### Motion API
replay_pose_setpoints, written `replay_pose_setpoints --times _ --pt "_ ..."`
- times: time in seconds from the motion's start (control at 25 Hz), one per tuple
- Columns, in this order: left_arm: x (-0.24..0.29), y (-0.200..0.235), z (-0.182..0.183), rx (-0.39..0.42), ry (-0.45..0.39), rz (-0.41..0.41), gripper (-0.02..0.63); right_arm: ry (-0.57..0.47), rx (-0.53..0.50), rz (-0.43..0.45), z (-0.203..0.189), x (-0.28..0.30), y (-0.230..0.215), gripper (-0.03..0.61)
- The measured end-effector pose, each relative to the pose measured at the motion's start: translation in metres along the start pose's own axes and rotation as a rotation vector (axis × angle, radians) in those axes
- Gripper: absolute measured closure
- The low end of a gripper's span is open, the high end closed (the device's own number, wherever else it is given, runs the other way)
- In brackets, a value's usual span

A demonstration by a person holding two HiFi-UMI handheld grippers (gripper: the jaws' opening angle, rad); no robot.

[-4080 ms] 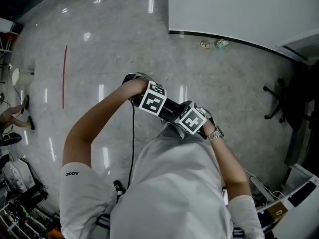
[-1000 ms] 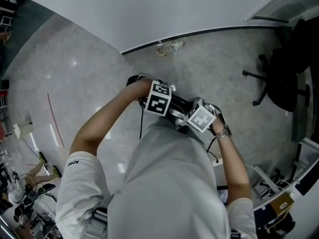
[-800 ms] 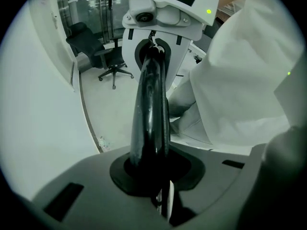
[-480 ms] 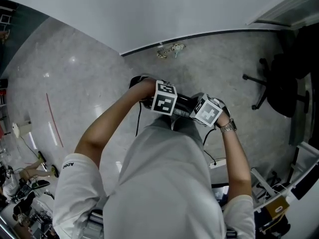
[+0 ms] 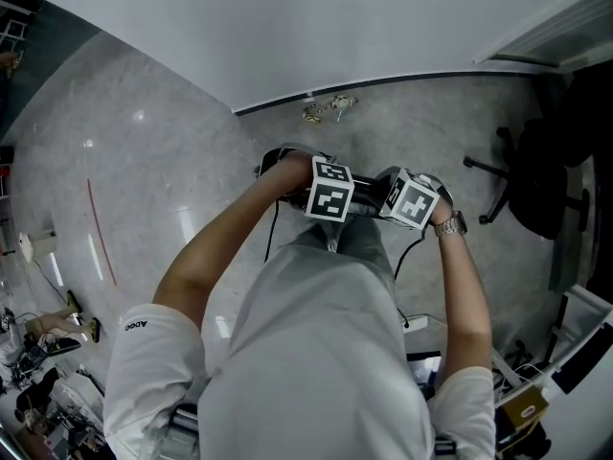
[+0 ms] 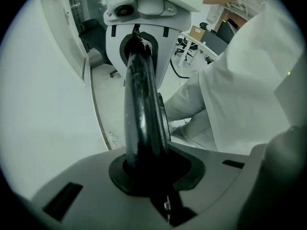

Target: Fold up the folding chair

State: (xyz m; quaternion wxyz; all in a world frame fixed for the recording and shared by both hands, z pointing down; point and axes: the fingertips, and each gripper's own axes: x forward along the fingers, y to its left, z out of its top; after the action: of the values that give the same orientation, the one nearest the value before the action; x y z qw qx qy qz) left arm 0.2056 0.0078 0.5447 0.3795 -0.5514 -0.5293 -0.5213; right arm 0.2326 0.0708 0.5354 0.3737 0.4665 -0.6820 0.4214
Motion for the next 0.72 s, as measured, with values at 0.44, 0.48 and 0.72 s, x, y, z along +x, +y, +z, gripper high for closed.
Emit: replay_pose_setpoints --times 0.44,0.48,0.72 --pt "-0.005 0.019 0.025 0.006 0.023 0.028 0.551 0.025 -0.107 0.018 -0.016 -0.022 -0.027 0.52" --pt "-0.005 0.021 0.028 0.006 0.025 0.032 0.548 0.029 -0.126 0.021 -0.018 -0.025 -0.03 0.52" --pt "0.007 0.045 0.043 -0.061 0.033 0.049 0.54 0.018 -0.149 0.038 -0.035 -0.026 -0.053 0.52"
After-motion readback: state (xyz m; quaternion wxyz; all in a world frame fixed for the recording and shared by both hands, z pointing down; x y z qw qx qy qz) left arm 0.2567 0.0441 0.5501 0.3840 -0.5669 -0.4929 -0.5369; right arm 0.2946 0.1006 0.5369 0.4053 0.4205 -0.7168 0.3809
